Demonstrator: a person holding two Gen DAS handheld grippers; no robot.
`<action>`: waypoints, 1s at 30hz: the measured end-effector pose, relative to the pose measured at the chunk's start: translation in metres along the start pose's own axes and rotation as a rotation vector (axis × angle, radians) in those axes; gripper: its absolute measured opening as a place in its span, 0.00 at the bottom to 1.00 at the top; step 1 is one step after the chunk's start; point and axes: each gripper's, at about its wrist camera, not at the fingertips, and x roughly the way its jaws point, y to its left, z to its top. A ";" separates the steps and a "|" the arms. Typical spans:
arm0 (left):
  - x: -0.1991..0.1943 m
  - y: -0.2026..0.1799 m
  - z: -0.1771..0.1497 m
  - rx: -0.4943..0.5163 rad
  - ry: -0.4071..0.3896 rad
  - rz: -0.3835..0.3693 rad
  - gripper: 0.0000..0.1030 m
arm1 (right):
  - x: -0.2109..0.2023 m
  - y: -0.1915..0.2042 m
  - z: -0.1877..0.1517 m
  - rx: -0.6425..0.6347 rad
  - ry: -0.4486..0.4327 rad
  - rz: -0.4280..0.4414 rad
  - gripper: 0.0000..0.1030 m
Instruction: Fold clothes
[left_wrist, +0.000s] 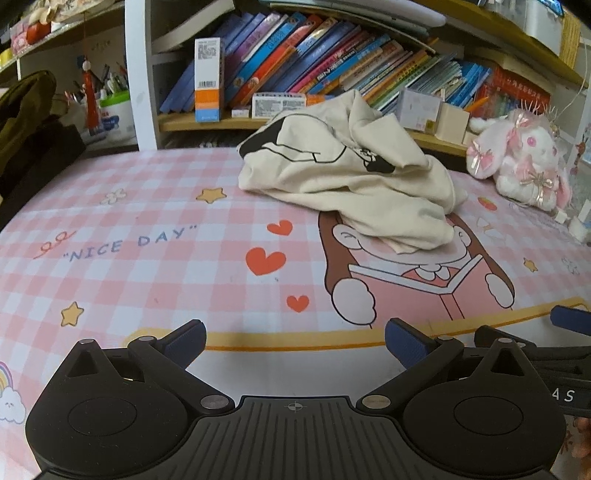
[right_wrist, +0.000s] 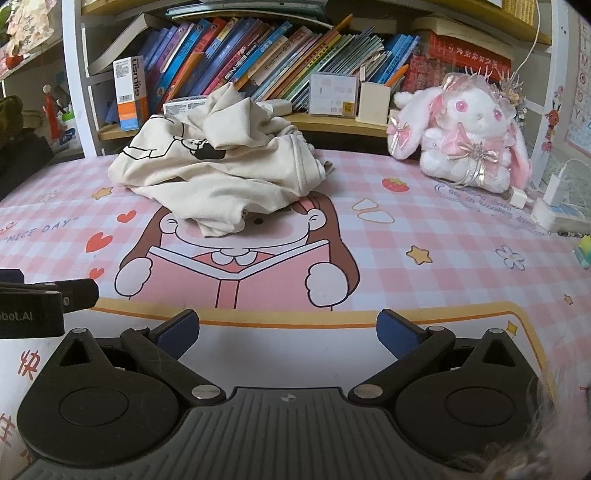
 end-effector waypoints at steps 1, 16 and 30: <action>0.000 0.000 0.000 -0.003 0.008 0.001 1.00 | 0.000 -0.001 0.000 0.000 0.000 0.004 1.00; 0.017 -0.026 0.033 0.056 -0.016 -0.092 0.96 | 0.009 -0.027 0.015 0.029 -0.021 0.052 1.00; 0.090 -0.126 0.069 0.446 -0.069 -0.024 0.47 | 0.013 -0.093 0.021 0.123 0.063 0.142 0.77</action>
